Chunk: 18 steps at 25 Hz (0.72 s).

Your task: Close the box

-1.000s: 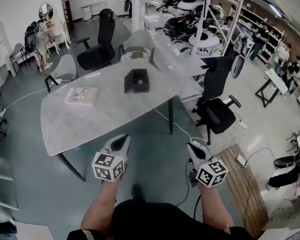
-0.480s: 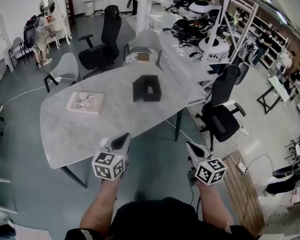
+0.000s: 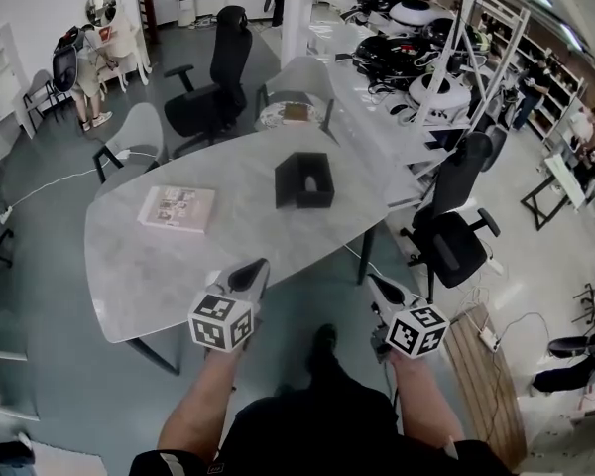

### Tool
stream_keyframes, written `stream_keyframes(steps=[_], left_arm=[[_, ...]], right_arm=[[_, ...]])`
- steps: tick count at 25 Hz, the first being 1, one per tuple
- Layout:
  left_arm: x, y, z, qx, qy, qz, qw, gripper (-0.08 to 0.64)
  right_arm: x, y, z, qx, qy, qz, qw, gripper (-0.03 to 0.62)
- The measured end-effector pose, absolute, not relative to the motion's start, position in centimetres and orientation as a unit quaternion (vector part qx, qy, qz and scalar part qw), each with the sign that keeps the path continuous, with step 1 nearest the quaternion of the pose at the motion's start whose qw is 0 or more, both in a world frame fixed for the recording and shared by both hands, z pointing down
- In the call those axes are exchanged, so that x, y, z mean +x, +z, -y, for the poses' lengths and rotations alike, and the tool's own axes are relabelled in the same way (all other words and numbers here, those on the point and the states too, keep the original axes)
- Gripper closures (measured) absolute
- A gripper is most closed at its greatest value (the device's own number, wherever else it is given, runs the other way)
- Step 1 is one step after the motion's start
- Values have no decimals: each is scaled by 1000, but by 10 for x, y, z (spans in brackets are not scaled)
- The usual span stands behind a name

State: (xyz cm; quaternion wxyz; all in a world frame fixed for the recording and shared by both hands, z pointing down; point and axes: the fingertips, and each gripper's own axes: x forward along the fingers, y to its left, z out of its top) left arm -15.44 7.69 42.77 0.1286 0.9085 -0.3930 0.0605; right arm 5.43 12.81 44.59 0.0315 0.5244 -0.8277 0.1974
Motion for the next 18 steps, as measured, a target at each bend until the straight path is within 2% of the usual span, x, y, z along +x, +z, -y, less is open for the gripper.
stream_keyframes(steps=[10, 18], left_arm=[[-132, 442, 1, 898, 77, 414, 126, 549], [-86, 462, 93, 887, 100, 427, 144, 549]], right_arm=[[82, 471, -37, 512, 227, 828, 19, 592], [116, 498, 66, 485, 261, 834, 28, 592]])
